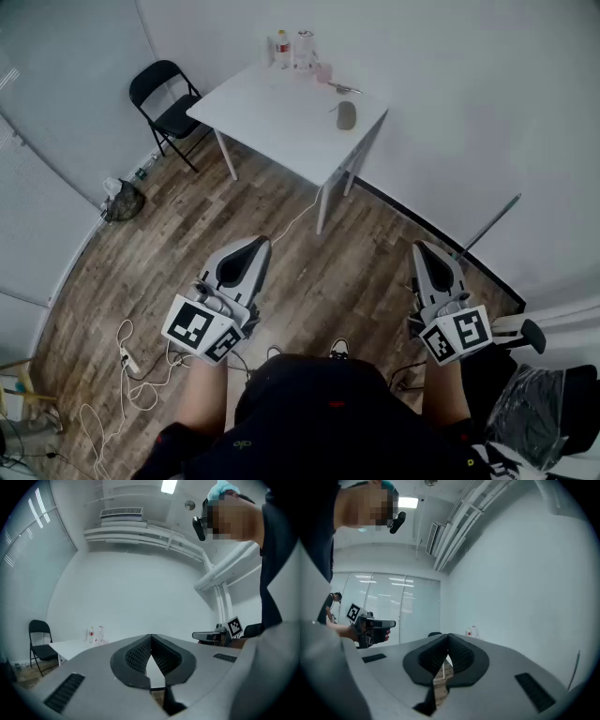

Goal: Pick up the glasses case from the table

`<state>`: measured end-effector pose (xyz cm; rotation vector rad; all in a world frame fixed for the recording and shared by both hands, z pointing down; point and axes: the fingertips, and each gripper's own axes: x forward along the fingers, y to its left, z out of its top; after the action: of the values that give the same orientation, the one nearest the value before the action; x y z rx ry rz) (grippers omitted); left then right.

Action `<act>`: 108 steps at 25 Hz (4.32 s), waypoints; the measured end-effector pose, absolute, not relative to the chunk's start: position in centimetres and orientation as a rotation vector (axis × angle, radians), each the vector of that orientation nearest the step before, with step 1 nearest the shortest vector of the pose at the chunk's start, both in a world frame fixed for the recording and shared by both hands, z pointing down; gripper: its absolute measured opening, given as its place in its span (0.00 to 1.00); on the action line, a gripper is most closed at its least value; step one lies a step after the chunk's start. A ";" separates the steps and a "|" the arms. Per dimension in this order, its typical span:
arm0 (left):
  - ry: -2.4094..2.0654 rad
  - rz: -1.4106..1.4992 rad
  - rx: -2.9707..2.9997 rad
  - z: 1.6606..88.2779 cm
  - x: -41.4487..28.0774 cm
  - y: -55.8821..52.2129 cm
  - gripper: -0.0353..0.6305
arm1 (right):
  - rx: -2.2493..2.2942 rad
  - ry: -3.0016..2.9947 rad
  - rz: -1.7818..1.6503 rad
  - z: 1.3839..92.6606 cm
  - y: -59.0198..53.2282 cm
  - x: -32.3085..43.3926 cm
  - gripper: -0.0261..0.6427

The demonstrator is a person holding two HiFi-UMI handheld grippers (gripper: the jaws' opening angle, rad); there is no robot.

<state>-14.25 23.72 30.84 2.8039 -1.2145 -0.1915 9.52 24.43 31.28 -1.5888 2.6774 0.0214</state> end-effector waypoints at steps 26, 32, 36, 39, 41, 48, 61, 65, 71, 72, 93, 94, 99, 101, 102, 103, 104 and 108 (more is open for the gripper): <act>-1.248 -0.190 2.753 31.8 -10.9 21.4 0.08 | -1.565 2.670 -0.057 32.5 22.8 13.6 0.07; -1.296 -0.167 2.731 32.2 -5.6 20.5 0.08 | -1.484 2.733 -0.088 33.7 21.3 18.3 0.07; -1.329 -0.157 2.730 31.7 -3.3 20.1 0.08 | -1.455 2.742 -0.128 34.2 20.0 20.9 0.07; -1.369 -0.145 2.707 31.9 -2.7 19.7 0.08 | -1.417 2.759 -0.165 34.9 19.0 21.3 0.07; -1.383 -0.135 2.691 32.2 -2.6 19.5 0.08 | -1.386 2.783 -0.187 35.7 18.3 21.0 0.07; -1.388 -0.125 2.658 33.5 -3.8 16.9 0.08 | -1.334 2.823 -0.197 36.7 15.3 18.7 0.07; -1.269 -0.127 2.733 33.3 -5.6 3.5 0.08 | -1.499 2.767 -0.203 36.6 4.0 17.4 0.07; -1.245 -0.098 2.759 33.4 -7.2 -0.7 0.08 | -1.538 2.757 -0.207 36.4 0.0 15.6 0.07; -1.215 -0.074 2.773 34.3 -10.7 -5.6 0.08 | -1.508 2.757 -0.167 35.5 -4.6 10.8 0.07; -1.210 -0.075 2.770 34.5 -11.2 -6.2 0.08 | -1.512 2.759 -0.167 35.5 -5.2 10.1 0.07; -1.271 -0.072 2.694 34.6 -9.8 -16.9 0.08 | -1.461 2.805 -0.235 36.1 -18.1 11.6 0.07; -1.283 -0.070 2.690 34.5 -9.2 -17.7 0.08 | -1.455 2.810 -0.237 36.2 -19.2 12.1 0.07; -1.342 -0.072 2.665 34.2 -6.2 -21.5 0.08 | -1.414 2.850 -0.253 36.7 -24.3 15.1 0.07; -1.366 -0.064 2.647 34.4 -5.3 -22.9 0.08 | -1.400 2.864 -0.269 36.9 -26.4 16.0 0.07; -1.376 -0.061 2.637 34.6 -4.9 -23.6 0.08 | -1.393 2.873 -0.277 37.2 -27.3 16.4 0.07; -1.382 -0.057 2.627 34.7 -4.6 -24.2 0.08 | -1.386 2.881 -0.287 37.6 -28.3 16.7 0.07; -1.387 -0.051 2.619 34.9 -4.2 -24.7 0.08 | -1.382 2.888 -0.303 38.0 -29.2 17.0 0.07; -1.376 -0.003 2.622 35.7 -3.3 -25.7 0.08 | -1.404 2.917 -0.387 40.8 -32.2 17.4 0.07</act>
<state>-3.28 -25.70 35.68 2.6224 -1.3764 -0.0034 17.38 -32.17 40.79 -1.4038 2.9168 -0.3868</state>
